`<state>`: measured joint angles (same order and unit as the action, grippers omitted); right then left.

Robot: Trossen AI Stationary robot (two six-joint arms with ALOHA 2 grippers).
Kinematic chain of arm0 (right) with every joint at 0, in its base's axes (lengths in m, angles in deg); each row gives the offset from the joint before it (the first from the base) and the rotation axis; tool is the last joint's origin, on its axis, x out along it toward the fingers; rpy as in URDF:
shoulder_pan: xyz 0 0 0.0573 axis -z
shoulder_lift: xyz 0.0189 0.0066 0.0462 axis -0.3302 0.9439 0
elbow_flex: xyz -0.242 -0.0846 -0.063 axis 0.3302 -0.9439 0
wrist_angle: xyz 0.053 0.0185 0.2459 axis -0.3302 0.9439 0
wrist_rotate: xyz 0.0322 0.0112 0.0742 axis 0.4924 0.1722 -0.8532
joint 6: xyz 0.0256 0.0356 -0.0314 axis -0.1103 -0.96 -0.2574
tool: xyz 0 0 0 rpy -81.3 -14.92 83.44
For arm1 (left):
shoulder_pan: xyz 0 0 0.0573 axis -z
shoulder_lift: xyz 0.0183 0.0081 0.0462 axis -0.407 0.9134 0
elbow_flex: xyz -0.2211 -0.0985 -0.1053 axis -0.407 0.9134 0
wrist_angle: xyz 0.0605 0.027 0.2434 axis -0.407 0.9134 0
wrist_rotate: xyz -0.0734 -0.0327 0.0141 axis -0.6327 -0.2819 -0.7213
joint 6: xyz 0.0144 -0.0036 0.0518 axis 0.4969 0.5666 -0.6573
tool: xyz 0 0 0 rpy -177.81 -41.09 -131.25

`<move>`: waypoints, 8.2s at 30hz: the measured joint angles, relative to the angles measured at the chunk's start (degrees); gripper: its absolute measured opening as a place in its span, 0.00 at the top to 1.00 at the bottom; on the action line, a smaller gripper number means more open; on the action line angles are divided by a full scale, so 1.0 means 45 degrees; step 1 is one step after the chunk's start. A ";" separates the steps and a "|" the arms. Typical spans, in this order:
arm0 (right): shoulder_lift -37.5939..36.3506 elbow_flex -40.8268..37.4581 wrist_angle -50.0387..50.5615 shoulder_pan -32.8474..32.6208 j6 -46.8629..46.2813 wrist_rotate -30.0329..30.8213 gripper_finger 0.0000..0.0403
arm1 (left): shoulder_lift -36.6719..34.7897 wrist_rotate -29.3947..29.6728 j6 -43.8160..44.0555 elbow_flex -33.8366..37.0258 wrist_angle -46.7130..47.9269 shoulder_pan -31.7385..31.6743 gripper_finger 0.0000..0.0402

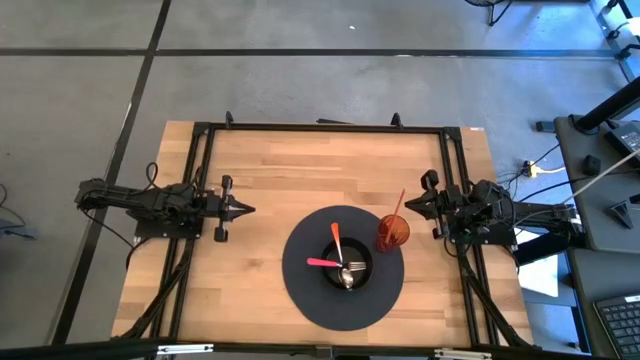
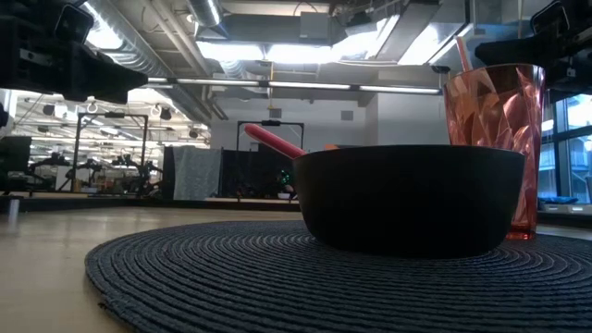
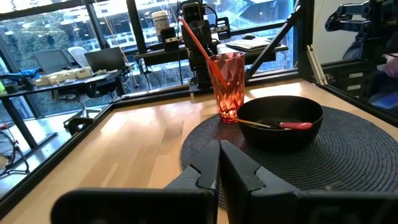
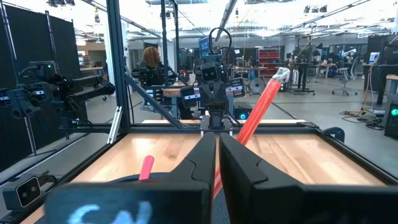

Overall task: Pick & Place Utensil
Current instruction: Return to Home Position

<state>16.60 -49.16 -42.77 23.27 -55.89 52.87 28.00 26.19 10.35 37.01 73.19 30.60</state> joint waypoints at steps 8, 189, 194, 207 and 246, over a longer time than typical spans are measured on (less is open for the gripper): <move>0.0000 0.0000 0.0000 0.0000 0.0000 0.0001 0.94 | -0.0001 0.0001 0.0003 0.0000 0.0000 0.0000 0.98; -0.0005 -0.0005 0.0000 0.0000 0.0000 0.0001 0.94 | 0.0002 -0.0001 0.0002 0.0003 0.0000 0.0000 0.98; -0.0005 -0.0005 0.0000 0.0000 0.0004 0.0001 0.94 | -0.0003 0.0001 0.0000 0.0000 0.0000 -0.0005 0.99; -0.0005 -0.0005 -0.0001 0.0000 0.0001 0.0000 0.94 | 0.0002 0.0001 0.0000 0.0003 0.0000 -0.0005 0.98; -0.0005 -0.0005 0.0000 0.0003 0.0002 0.0005 0.94 | 0.0001 -0.0002 0.0003 0.0000 0.0000 -0.0004 0.99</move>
<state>16.58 -49.18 -42.77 23.28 -55.88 52.90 28.00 26.18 10.36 37.01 73.19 30.59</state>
